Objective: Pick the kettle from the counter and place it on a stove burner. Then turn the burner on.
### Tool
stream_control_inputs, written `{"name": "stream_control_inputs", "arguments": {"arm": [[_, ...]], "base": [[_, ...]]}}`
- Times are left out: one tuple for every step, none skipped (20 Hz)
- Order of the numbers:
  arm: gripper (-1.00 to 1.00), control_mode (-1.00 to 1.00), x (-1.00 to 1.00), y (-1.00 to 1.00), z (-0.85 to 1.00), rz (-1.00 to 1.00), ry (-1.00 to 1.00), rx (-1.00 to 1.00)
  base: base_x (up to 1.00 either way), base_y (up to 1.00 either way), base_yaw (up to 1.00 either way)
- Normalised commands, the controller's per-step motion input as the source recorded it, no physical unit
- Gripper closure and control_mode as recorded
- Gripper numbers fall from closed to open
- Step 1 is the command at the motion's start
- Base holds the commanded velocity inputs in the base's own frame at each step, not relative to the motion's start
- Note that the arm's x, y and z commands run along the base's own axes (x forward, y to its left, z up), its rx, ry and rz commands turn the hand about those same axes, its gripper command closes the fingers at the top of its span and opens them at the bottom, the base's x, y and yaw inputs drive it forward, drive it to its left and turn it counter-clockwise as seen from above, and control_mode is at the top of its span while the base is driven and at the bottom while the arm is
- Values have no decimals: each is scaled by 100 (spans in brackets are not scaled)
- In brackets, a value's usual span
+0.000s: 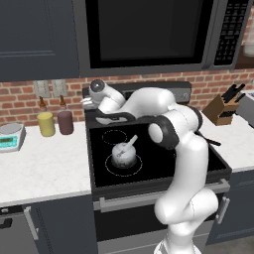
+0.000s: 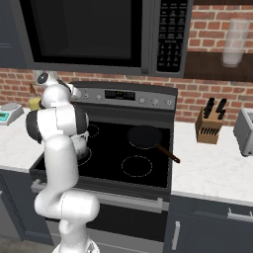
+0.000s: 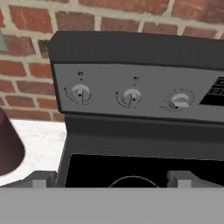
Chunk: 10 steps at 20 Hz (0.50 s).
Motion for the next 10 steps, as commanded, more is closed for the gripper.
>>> {"name": "stream_control_inputs", "arguments": {"arm": [[-100,-100,40,32,-11,0,0,-3],[-100,-100,39,36,-12,0,0,-7],[-100,-100,34,32,-11,0,0,-9],[-100,-100,32,29,-10,0,0,-9],[-100,-100,34,25,-9,0,0,-9],[-100,-100,37,19,-8,0,0,-8],[-100,-100,41,16,-8,0,0,-8],[-100,-100,41,13,-8,0,0,-7],[-100,-100,45,8,-4,0,0,-5],[-100,-100,48,8,-6,0,0,-5]], "base": [[0,0,0],[0,0,0],[0,0,0],[0,0,0],[0,0,0],[0,0,0],[0,0,0],[0,0,0],[0,0,0],[0,0,0]]}}
